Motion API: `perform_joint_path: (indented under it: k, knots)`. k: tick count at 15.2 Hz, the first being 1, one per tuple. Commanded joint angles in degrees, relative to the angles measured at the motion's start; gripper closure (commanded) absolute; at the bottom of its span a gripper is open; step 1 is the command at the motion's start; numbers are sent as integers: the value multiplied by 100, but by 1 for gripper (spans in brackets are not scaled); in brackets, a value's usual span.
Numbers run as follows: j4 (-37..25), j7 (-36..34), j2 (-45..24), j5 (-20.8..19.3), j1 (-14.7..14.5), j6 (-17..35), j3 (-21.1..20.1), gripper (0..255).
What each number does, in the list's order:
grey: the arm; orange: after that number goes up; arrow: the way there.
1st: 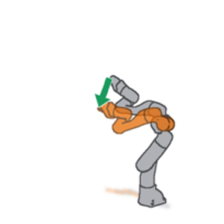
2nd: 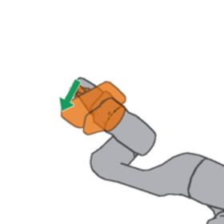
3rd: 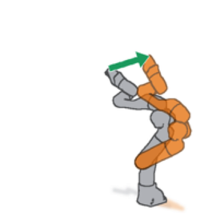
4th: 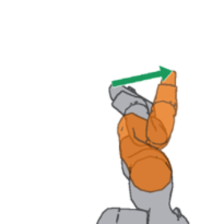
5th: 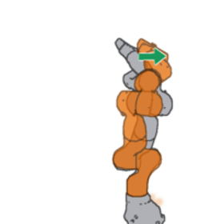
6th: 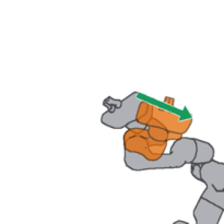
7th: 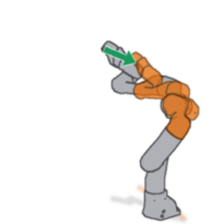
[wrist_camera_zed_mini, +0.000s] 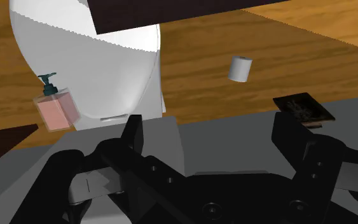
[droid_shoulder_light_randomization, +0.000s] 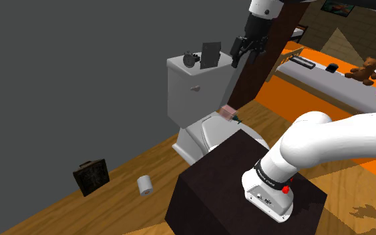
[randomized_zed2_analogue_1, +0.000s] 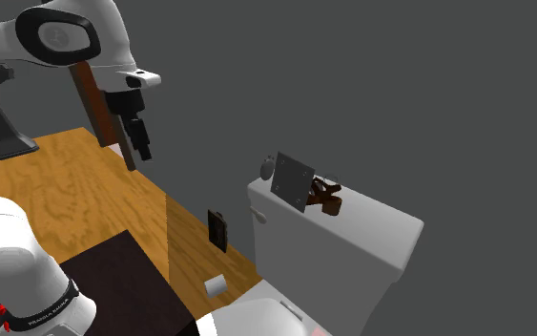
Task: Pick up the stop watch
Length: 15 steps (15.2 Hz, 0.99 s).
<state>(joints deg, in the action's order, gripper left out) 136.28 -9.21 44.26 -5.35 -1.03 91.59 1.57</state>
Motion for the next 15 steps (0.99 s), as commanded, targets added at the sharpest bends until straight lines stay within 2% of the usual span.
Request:
perform_joint_path:
  k: [1, 8, 15]
  knots:
    - [0, 0, 0, 0, 0, 0, 0, 0]
    - [-557, 745, -1375, -220, -28, 944, 477, 0]
    - [-1491, 1514, -2863, -160, -79, 1615, 846, 0]
